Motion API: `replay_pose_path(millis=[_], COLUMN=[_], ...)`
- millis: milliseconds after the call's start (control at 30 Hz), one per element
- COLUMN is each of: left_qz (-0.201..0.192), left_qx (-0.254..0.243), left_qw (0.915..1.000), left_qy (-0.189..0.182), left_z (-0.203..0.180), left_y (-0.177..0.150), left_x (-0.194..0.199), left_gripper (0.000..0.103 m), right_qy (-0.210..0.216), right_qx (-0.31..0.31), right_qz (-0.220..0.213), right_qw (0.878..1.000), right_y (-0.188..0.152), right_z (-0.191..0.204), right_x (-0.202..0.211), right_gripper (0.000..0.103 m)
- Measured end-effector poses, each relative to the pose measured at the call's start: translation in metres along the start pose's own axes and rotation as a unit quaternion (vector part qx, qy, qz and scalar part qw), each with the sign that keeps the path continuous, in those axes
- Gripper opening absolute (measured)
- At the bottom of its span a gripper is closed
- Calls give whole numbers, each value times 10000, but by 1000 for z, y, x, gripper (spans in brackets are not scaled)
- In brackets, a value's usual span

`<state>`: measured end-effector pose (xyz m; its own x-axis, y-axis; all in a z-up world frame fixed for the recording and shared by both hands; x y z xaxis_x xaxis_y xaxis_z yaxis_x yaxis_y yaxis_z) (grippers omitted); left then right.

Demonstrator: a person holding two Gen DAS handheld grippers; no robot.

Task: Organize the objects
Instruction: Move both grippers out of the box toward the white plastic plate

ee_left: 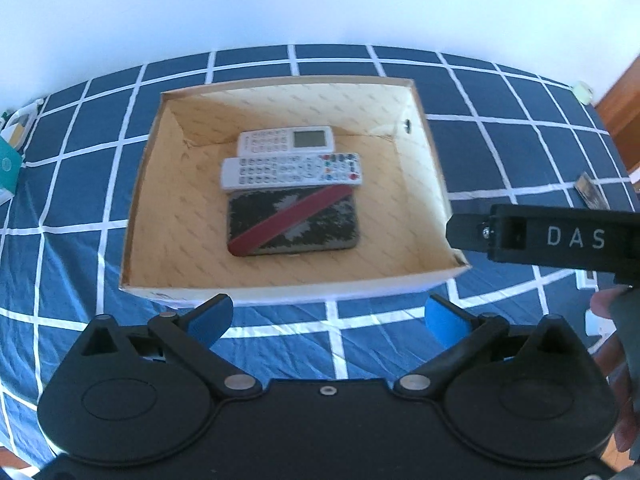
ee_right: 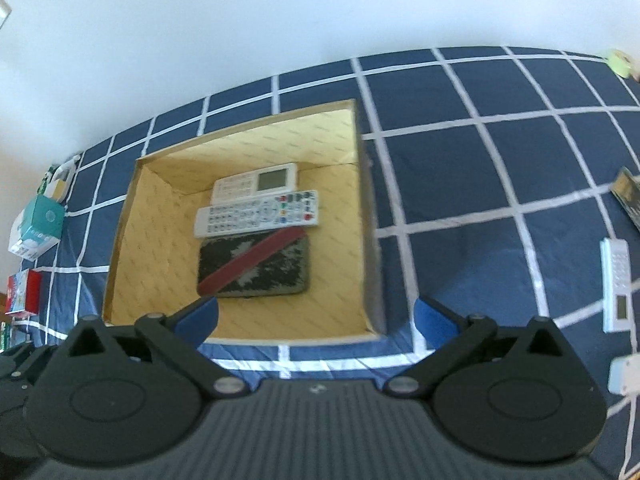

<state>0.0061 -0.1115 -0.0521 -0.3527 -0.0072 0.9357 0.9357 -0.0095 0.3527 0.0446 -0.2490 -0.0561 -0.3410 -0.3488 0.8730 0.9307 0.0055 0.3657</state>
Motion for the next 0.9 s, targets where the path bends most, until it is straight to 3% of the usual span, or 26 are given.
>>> replay_pose_path(millis=[433, 900], left_qz=[-77, 72], left_qx=[-424, -644], left_qw=[9988, 9976], left_qy=[-243, -233], left_z=[-70, -188], left_y=[-17, -32], left_x=[10, 2], left_gripper=[103, 103], right_qy=[-291, -356], right_qx=[-300, -570], right_qz=[-198, -169], right_qw=[9989, 9976], right_y=[-18, -37], right_z=[-60, -175], right_x=[39, 77], right_gripper=[103, 103])
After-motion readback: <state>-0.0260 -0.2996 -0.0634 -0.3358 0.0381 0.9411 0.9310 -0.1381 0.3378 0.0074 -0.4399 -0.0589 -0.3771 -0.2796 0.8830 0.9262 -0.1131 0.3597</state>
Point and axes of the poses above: each gripper's, at about its wrist camera, not at the fingertips, and x roughly against the way its jaws point, z to its left, y to its top, the point moved 3 cm from there along -x, roughly the way its jaws point, and after that the axes turned 4 degrees about y, right-handed, at the moved point
